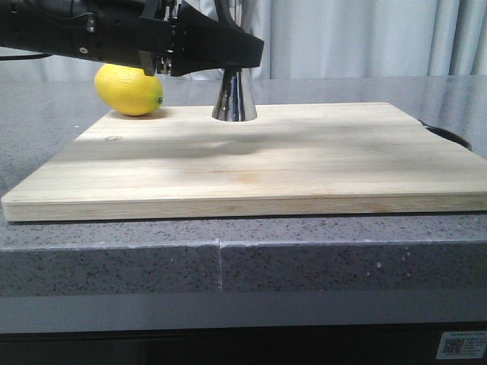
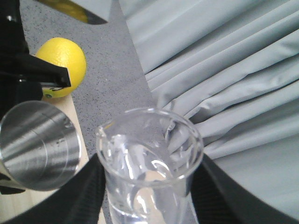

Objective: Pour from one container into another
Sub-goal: 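Tilt the beaker further with the right gripper to start pouring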

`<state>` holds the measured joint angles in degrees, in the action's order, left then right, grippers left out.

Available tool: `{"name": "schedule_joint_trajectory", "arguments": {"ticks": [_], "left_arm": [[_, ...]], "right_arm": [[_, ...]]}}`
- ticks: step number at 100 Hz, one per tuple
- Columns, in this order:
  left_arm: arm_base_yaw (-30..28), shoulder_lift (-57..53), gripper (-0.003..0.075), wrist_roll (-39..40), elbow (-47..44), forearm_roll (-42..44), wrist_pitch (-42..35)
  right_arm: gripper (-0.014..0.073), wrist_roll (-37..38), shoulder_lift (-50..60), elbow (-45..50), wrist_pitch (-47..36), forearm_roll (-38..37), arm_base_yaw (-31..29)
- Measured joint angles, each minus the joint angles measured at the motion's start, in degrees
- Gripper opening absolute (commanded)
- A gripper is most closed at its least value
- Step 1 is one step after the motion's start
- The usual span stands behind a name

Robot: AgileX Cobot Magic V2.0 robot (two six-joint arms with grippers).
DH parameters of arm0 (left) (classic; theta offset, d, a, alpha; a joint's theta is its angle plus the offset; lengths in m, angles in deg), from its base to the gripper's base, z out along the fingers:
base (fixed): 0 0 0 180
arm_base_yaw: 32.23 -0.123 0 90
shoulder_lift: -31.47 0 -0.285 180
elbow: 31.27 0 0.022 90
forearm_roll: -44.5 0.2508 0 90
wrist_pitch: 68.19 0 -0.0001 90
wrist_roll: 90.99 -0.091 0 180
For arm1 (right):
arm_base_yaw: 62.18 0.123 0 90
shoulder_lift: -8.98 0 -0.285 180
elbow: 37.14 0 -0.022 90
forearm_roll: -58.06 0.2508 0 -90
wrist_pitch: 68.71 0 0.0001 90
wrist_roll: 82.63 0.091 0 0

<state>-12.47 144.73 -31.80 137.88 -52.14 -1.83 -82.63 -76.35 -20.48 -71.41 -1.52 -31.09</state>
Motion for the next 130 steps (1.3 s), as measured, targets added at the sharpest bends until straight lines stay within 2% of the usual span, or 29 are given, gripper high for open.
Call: {"name": "schedule_joint_trajectory", "arguments": {"ticks": [130], "left_arm": [[0.0,0.0,0.0166,0.0,0.0,0.0,0.0]], "right_arm": [[0.0258,0.0,0.0,0.0,-0.4,-3.5,0.0]]}}
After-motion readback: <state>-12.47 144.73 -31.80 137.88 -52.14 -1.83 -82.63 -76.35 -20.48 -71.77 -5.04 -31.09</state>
